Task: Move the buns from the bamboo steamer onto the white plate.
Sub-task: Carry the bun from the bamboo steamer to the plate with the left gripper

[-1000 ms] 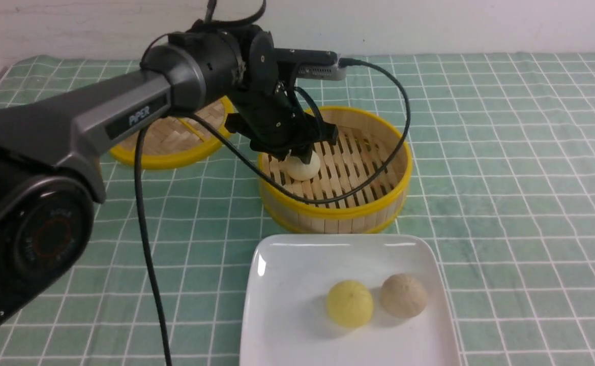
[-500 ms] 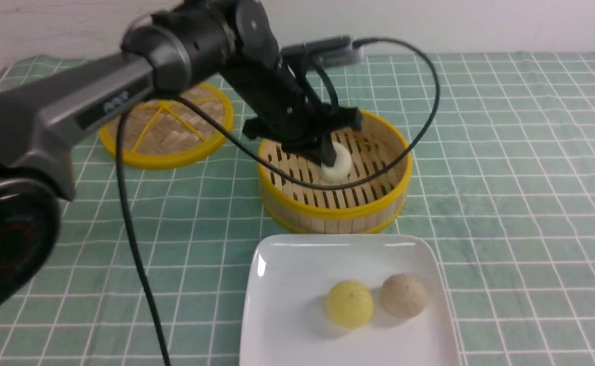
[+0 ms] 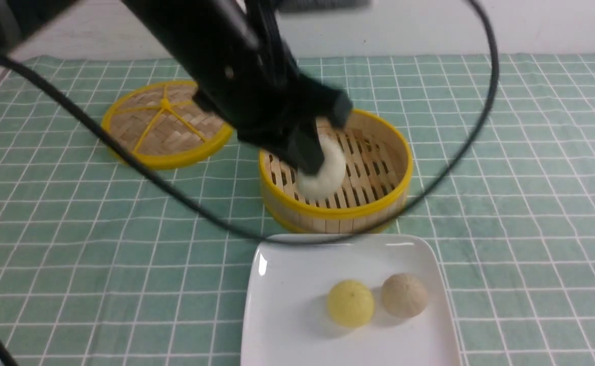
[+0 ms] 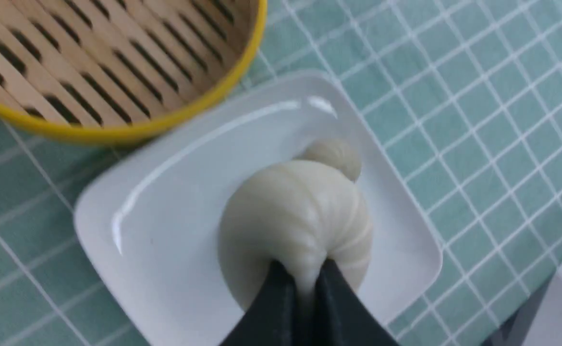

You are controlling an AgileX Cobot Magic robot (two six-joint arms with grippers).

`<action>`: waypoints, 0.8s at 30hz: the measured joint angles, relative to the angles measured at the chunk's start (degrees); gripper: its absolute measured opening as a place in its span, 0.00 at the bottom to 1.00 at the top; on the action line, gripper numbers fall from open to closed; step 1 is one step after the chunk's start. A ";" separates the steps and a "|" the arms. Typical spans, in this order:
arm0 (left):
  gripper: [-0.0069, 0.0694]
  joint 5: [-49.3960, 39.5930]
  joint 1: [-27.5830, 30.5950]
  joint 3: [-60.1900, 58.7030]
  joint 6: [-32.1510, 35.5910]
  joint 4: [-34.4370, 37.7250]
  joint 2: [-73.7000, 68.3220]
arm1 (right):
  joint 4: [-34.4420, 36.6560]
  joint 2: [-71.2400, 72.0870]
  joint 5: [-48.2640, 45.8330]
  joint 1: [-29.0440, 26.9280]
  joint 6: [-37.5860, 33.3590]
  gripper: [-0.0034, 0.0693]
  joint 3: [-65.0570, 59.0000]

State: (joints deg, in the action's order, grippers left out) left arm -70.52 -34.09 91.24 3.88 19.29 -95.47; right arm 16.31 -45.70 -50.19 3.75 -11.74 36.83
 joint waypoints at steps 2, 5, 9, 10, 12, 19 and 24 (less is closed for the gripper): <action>0.13 3.68 -2.29 -8.34 0.71 -1.46 -0.22 | 0.07 0.00 0.00 0.00 0.00 0.08 0.00; 0.13 12.92 -4.04 -19.60 -0.07 -2.61 -0.67 | 0.07 0.00 0.00 0.00 0.00 0.08 0.00; 0.13 26.46 -4.07 -28.45 -3.12 -3.50 -0.67 | 0.17 0.00 0.00 0.00 0.00 0.09 0.00; 0.13 29.44 -4.07 -29.89 -3.88 -3.69 -0.67 | 0.37 0.00 0.00 0.00 0.00 0.09 0.00; 0.13 33.51 -4.07 -31.56 -4.95 -3.69 -0.67 | 1.06 0.00 0.00 0.00 0.00 0.09 0.00; 0.16 38.21 -4.07 -32.23 -5.37 -2.86 -0.67 | 2.04 0.00 0.00 0.00 0.00 0.10 0.00; 0.24 38.57 -4.07 -32.23 -5.32 -2.36 -0.67 | 2.04 1.42 -1.31 0.00 0.00 0.11 0.00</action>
State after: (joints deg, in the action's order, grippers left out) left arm -31.94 -38.16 59.01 -1.44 16.92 -96.13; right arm 18.35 -44.28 -51.51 3.75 -11.74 36.83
